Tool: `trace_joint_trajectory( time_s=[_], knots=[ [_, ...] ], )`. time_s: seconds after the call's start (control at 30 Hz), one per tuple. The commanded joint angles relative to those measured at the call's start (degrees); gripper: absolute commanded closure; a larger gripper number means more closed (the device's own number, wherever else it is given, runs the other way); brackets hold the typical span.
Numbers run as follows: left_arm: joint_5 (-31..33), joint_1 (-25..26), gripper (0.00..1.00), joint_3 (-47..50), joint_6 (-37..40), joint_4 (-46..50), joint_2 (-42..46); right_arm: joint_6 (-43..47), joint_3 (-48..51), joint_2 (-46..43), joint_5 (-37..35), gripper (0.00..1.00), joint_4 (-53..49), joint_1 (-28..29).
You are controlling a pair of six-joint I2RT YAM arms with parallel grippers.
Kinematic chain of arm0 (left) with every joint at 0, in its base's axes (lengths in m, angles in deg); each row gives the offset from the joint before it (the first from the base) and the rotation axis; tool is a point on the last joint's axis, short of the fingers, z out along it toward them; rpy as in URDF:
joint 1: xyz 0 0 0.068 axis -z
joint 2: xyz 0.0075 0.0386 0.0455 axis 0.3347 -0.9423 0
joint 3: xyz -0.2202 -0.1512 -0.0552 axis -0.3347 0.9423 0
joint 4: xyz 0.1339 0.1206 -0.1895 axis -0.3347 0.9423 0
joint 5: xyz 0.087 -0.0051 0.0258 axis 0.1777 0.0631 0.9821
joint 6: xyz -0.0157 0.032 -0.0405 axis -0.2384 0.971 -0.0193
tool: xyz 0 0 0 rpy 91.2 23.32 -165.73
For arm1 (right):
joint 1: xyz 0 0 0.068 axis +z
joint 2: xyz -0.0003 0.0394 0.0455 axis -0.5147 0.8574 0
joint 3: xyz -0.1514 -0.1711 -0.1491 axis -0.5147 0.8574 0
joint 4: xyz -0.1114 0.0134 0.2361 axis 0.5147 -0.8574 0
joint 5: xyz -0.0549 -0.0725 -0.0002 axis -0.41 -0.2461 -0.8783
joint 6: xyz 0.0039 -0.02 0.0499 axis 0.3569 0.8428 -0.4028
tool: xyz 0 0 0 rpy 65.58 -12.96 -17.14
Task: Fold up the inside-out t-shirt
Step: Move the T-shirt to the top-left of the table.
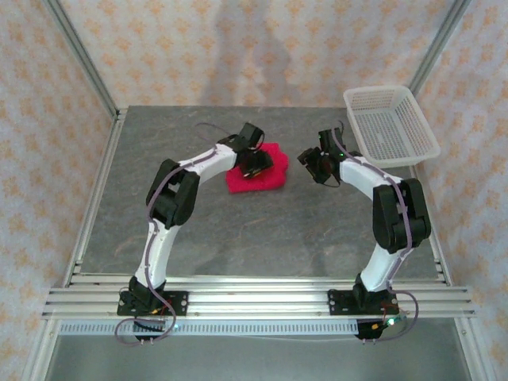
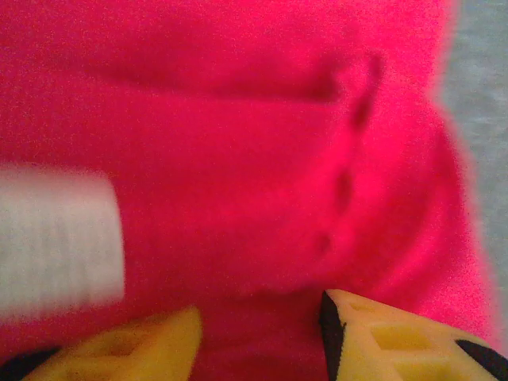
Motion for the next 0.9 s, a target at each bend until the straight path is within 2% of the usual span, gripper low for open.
trace_joint_trajectory(
  time_s=[0.0, 0.17, 0.3, 0.37, 0.43, 0.53, 0.67, 0.77, 0.87],
  knots=[
    [1.97, -5.03, 0.49, 4.6, 8.73, 6.75, 2.75, 2.46, -1.88, -1.74, 0.09, 0.44, -1.13, 0.11],
    [6.07, -13.82, 0.45, 7.47, 26.26, 14.84, 6.89, 1.6, -4.19, -1.01, 1.18, 0.44, -0.82, 0.06],
    [14.24, -21.47, 0.43, 4.39, 35.7, 16.92, 8.19, 1.87, -6.69, 0.41, 2.63, 0.44, -2.62, 0.11],
    [16.43, -25.22, 0.43, 0.05, 35.29, 19.02, 6.23, 2.97, -7.72, 0.55, 3.16, 0.44, -4.71, 0.09],
    [15.26, -29.18, 0.43, -4.33, 31.61, 20.75, 2.83, 4.82, -8.76, 0.19, 2.69, 0.44, -7.62, 0.09],
    [14.46, -32.11, 0.43, -7.61, 27.57, 21.67, 0.04, 7.99, -9.79, -1.48, 0.54, 0.44, -11.57, 0.1],
    [12.46, -32.13, 0.42, -6.85, 25.08, 19.52, 1.43, 11.31, -9.94, -4.08, -2.32, 0.42, -14.34, 0.09],
    [8.57, -31.88, 0.4, -5.73, 22.06, 18.35, 4.58, 16.47, -10.79, -6.42, -5.61, 0.36, -17.7, 0.1],
    [5.22, -30.51, 0.3, -2.5, 20.77, 15.5, 11.06, 23.14, -9.69, -10.65, -14.37, 0.31, -20.12, 0.1]
  ],
)
